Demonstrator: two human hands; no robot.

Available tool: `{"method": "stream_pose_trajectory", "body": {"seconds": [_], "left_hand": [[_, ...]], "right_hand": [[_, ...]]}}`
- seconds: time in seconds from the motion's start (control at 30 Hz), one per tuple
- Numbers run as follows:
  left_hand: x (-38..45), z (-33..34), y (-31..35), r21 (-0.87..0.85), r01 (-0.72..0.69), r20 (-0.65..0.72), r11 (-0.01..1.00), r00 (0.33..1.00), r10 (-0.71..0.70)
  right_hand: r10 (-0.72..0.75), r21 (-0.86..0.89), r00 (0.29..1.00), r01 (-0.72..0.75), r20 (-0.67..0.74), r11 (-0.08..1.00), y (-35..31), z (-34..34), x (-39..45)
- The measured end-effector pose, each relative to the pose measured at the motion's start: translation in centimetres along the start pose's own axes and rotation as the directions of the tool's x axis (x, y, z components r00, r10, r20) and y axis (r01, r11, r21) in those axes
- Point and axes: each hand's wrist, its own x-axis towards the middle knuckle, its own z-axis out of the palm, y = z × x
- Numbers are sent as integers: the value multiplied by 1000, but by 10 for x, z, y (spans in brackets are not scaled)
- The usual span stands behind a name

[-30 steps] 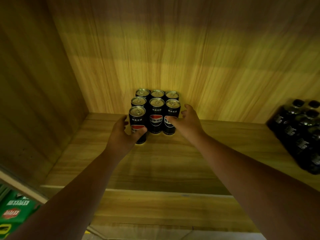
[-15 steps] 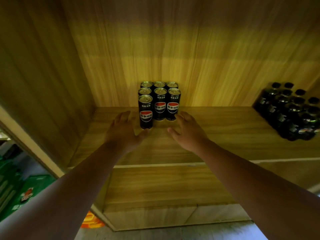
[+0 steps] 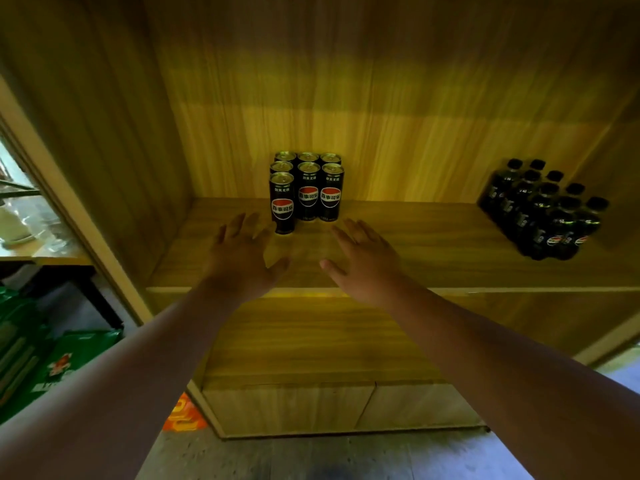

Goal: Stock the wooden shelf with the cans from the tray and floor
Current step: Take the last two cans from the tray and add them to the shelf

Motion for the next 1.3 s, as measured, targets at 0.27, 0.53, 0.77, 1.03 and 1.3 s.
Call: {"method": "stream_pose_trajectory", "body": {"seconds": [0.27,0.53,0.77,1.03,1.3], "left_hand": [[-89,-6,43,11,35,22,999,999,-35],[-181,5,67,66,47,123,997,991,-55],[-235,36,37,73,46,114,996,992,-54],[-301,115,-16,19,55,213,998,975,-58],[-355,196,-70,-38,97,235,995,968,-85]], "right_hand": [[-126,92,992,128,-25,988,11,9,-84],[-192,45,981,191,22,981,-1,41,-153],[-212,69,972,206,97,976,-32,79,-183],[-205,108,954,186,217,977,-89,155,-211],[-257,159,941,225,223,961,-147,246,-226]]}}
